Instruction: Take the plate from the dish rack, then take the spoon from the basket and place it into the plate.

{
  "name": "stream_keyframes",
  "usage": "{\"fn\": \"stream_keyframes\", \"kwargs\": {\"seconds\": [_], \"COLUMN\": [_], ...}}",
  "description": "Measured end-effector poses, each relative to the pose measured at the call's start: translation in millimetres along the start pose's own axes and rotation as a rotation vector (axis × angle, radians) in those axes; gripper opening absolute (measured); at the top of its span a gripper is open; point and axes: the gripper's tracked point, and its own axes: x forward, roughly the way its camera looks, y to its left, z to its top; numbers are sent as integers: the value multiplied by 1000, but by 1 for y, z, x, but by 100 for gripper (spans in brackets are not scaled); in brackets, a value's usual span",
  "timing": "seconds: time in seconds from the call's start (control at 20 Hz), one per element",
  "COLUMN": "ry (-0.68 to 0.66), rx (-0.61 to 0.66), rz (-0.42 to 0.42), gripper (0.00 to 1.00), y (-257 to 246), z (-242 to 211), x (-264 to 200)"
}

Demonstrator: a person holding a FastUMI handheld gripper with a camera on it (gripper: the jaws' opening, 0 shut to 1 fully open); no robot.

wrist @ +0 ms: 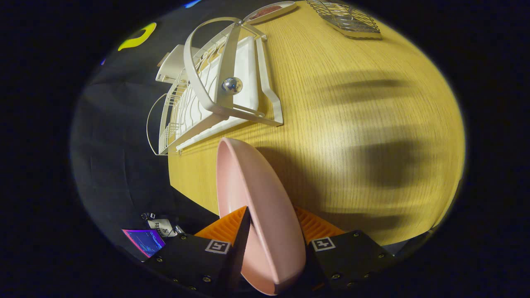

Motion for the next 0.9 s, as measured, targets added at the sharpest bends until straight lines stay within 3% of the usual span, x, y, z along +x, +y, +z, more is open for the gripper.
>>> {"fn": "stream_keyframes", "kwargs": {"seconds": [0.15, 0.25, 0.7, 0.9], "ry": [-7, -21, -77, -196], "rx": [15, 19, 39, 42], "rz": [-9, -20, -64, -96], "gripper": [56, 62, 62, 62], "y": [-7, -13, -42, -48], "z": [1, 4, 13, 35], "x": [-4, -8, -31, -51]}}
